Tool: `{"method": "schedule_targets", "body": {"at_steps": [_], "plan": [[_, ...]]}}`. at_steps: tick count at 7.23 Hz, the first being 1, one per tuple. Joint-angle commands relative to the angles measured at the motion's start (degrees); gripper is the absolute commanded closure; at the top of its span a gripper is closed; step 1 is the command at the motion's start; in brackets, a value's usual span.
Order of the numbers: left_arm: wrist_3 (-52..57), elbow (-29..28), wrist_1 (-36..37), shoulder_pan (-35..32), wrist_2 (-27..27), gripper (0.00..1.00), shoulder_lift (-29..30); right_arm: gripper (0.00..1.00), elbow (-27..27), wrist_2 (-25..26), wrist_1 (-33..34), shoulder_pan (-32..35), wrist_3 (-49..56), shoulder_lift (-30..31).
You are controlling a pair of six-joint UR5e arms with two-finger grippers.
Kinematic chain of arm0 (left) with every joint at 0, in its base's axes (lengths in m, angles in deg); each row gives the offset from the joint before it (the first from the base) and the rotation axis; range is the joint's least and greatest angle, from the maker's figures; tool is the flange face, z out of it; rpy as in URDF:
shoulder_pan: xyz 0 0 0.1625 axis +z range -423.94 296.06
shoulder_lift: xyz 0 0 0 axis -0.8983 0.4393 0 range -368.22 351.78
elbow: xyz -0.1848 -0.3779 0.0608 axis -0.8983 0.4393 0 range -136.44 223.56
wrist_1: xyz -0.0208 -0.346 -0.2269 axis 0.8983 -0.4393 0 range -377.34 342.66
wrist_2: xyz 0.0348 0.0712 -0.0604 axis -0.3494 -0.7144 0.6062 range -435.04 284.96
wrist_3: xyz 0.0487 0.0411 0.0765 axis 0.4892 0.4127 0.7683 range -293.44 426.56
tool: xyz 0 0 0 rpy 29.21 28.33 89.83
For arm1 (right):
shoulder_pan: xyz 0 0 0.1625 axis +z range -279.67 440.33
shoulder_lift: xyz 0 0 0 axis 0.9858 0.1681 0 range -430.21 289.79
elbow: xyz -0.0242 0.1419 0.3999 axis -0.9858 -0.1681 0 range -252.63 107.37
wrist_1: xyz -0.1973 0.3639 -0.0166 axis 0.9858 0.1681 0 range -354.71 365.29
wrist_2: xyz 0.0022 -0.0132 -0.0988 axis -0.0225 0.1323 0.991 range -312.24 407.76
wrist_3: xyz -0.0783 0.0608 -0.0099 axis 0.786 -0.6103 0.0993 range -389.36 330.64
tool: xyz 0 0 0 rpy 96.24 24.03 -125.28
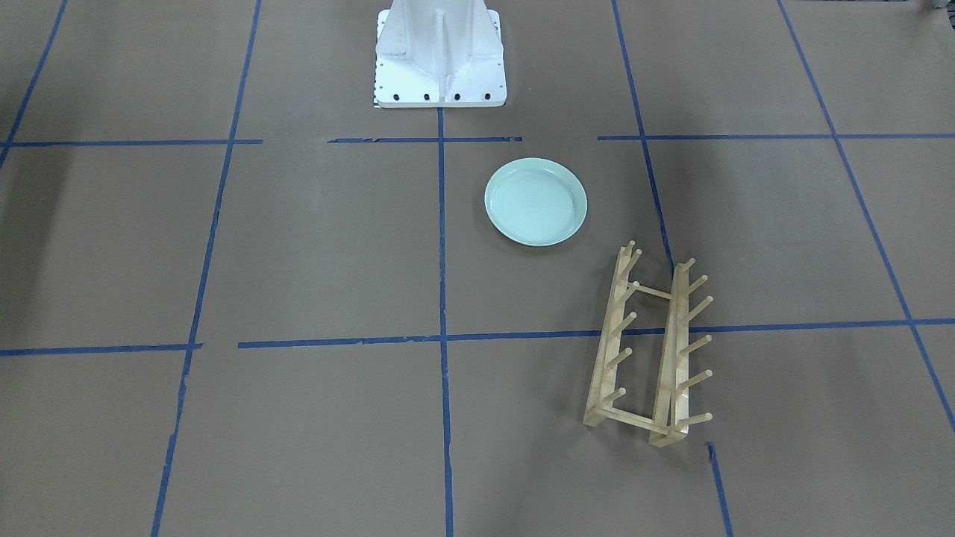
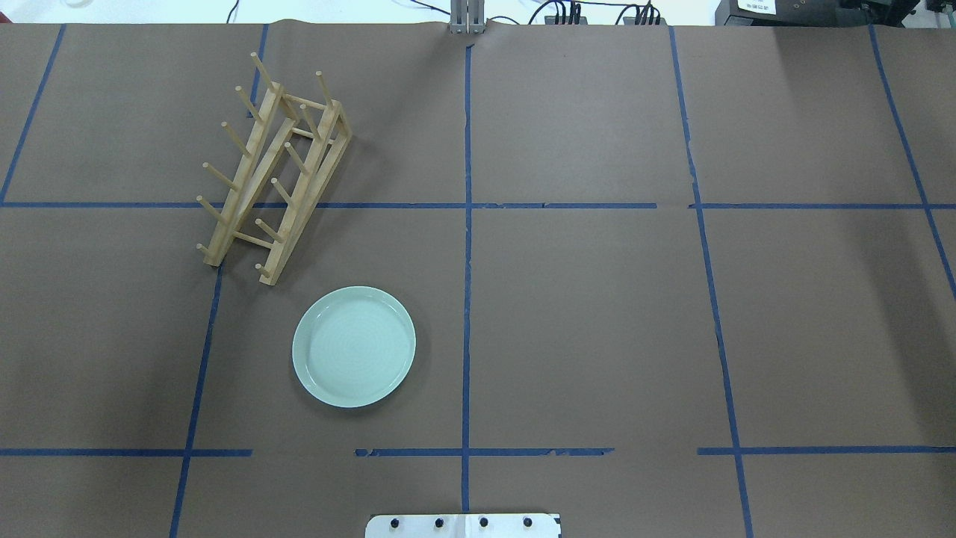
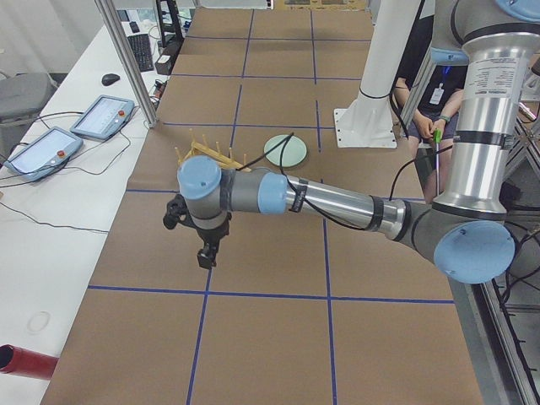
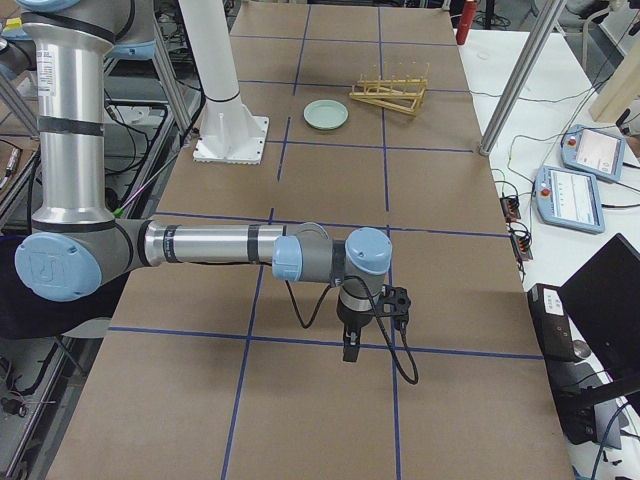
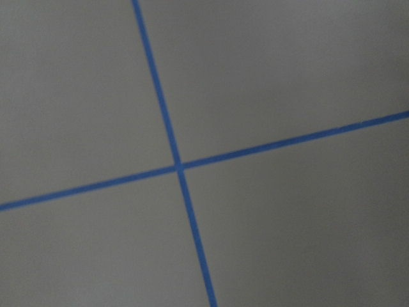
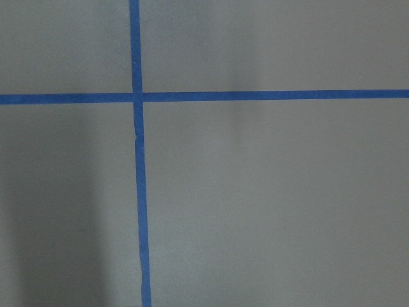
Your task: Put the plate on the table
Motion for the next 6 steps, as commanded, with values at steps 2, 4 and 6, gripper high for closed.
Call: {"method": "schedule_targets", "body": {"at_steps": [2, 4, 6], "plan": [[-0.5, -0.6, -0.5, -0.4, -0.4, 0.0, -1.6, 0.0, 0.0, 0.0, 0.0, 0.0, 0.0, 0.0], [-0.6, -0.8, -0.4, -0.4, -0.5, 0.0, -1.6, 0.0, 0.0, 0.0, 0.1, 0.0, 0.0, 0.0], [-6.4, -0.9, -0.5, -0.4, -0.5, 0.0, -1.6, 0.0, 0.0, 0.0, 0.0, 0.0, 0.0, 0.0]]}}
